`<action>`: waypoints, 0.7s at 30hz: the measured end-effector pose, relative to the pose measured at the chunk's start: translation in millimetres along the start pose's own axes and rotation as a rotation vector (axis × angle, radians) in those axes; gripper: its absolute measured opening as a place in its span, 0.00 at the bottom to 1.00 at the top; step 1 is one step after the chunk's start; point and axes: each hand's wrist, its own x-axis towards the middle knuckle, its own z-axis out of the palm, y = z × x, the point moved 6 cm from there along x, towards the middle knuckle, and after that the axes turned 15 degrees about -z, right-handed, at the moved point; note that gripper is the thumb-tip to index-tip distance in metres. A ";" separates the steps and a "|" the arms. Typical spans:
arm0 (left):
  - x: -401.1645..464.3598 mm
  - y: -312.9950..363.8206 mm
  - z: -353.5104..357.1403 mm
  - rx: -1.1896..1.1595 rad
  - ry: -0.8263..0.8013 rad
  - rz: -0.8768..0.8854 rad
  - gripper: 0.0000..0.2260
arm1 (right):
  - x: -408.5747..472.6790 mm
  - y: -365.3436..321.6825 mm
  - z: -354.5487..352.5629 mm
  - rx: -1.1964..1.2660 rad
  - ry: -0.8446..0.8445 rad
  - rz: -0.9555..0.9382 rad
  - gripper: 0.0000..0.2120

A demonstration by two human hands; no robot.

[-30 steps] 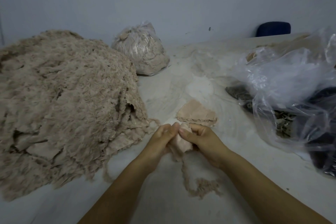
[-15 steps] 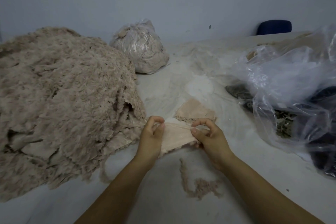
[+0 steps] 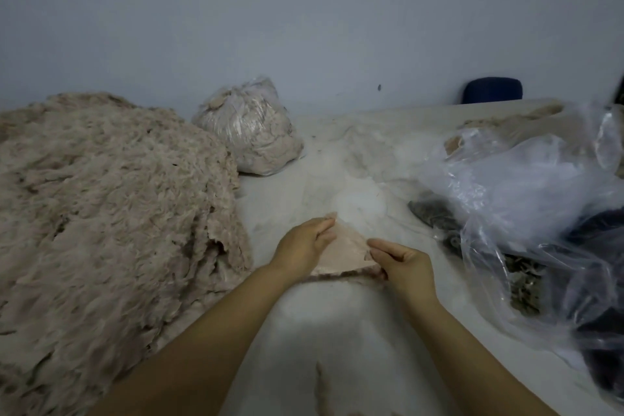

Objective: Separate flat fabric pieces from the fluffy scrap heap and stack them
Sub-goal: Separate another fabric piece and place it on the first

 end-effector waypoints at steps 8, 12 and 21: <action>12.2 -18.8 23.0 0.146 -0.054 -0.039 0.20 | 3.8 19.9 -4.8 -0.374 -0.034 -0.035 0.10; -27.1 -31.5 -19.1 0.262 -0.098 0.099 0.12 | -6.0 5.8 -4.3 -0.498 -0.054 -0.193 0.09; -137.0 -93.0 -91.6 0.701 -0.088 0.239 0.18 | -48.9 -17.2 35.3 -0.466 -0.344 -0.385 0.07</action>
